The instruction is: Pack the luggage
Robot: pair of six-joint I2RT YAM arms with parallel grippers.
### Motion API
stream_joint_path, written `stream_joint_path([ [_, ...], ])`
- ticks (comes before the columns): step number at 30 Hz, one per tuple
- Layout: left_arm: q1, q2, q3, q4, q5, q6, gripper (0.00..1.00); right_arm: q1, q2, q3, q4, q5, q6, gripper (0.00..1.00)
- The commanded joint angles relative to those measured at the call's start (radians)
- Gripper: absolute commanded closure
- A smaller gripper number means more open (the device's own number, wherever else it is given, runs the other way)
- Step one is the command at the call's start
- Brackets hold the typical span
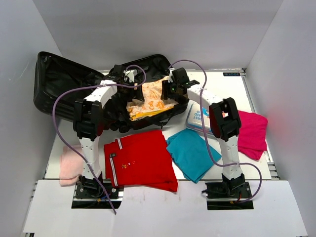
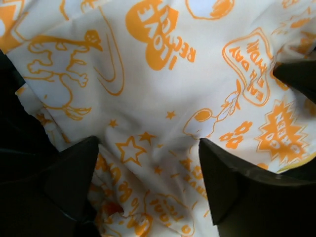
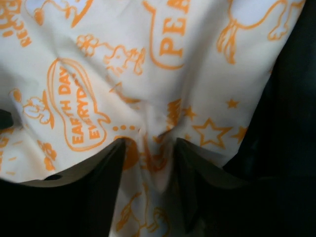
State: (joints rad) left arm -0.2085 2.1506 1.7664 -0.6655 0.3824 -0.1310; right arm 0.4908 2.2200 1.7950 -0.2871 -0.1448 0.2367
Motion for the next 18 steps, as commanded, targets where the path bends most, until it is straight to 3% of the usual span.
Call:
stream_joint_path([
  [1, 0.008, -0.104, 0.031, -0.022, 0.001, 0.025, 0.05, 0.012, -0.117, -0.017, 0.003, -0.059, -0.055, 0.45],
  [4, 0.009, -0.168, 0.031, -0.025, -0.004, 0.028, 0.00, 0.017, -0.157, 0.004, -0.032, -0.084, -0.097, 0.32],
  [6, 0.009, -0.198, 0.019, -0.022, -0.013, 0.027, 0.00, 0.017, -0.175, 0.010, -0.040, -0.107, -0.114, 0.16],
  [8, 0.006, -0.256, 0.002, -0.023, -0.033, 0.030, 0.00, 0.020, -0.217, 0.003, -0.043, -0.119, -0.119, 0.10],
  [11, -0.017, -0.320, -0.021, -0.045, -0.074, 0.057, 0.00, 0.025, -0.262, -0.006, -0.052, -0.144, -0.117, 0.10],
  [15, -0.067, -0.391, -0.122, -0.066, -0.019, 0.093, 0.15, 0.023, -0.328, -0.106, -0.047, -0.128, -0.109, 0.10],
  [18, -0.104, -0.408, -0.204, -0.091, 0.039, 0.079, 0.34, 0.023, -0.408, -0.208, -0.021, -0.069, -0.118, 0.10],
])
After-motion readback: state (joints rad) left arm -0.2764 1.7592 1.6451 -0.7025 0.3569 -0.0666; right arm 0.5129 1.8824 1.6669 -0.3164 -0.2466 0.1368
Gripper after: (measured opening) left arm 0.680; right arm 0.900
